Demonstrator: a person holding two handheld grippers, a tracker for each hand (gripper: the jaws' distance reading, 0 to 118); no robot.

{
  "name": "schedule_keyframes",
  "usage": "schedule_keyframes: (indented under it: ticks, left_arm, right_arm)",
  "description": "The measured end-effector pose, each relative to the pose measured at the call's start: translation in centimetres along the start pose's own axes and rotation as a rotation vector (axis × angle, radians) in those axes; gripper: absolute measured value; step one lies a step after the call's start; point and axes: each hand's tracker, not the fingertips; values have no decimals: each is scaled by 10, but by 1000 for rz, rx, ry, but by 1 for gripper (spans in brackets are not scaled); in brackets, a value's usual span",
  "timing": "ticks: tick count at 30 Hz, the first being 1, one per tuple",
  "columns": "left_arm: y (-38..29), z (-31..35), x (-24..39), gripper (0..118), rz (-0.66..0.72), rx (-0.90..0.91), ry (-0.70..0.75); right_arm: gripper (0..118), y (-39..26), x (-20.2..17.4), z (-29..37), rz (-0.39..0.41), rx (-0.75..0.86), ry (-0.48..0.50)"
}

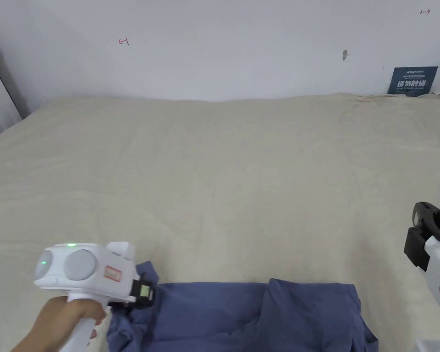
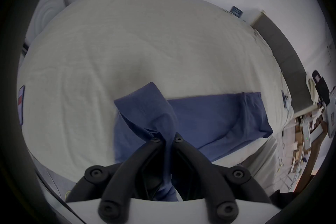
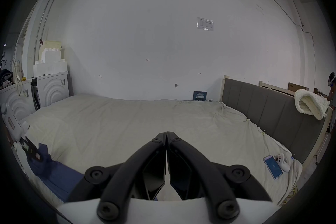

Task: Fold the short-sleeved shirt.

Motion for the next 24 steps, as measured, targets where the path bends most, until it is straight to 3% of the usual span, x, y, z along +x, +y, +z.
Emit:
schedule_keyframes:
  ticks: [13, 15, 16, 18, 20, 24]
  left_arm:
    - [2, -85, 67, 6, -112, -95, 47]
    - [1, -87, 70, 21, -119, -96, 50]
    - [0, -87, 71, 34, -120, -96, 47]
    - [-1, -84, 73, 85, -114, -108, 11]
    - [-2, -80, 75, 118, -116, -104, 4]
    - [-4, -60, 75, 118, -134, -37, -1]
  right_arm:
    - [0, -5, 7, 3, 5, -16, -9]
    - [0, -6, 8, 3, 9, -18, -11]
    - [0, -6, 9, 3, 10, -20, -11]
    - [0, -7, 10, 3, 9, -24, -14]
    - [0, -7, 11, 2, 5, -27, -16]
    - [0, -8, 11, 3, 8, -31, -15]
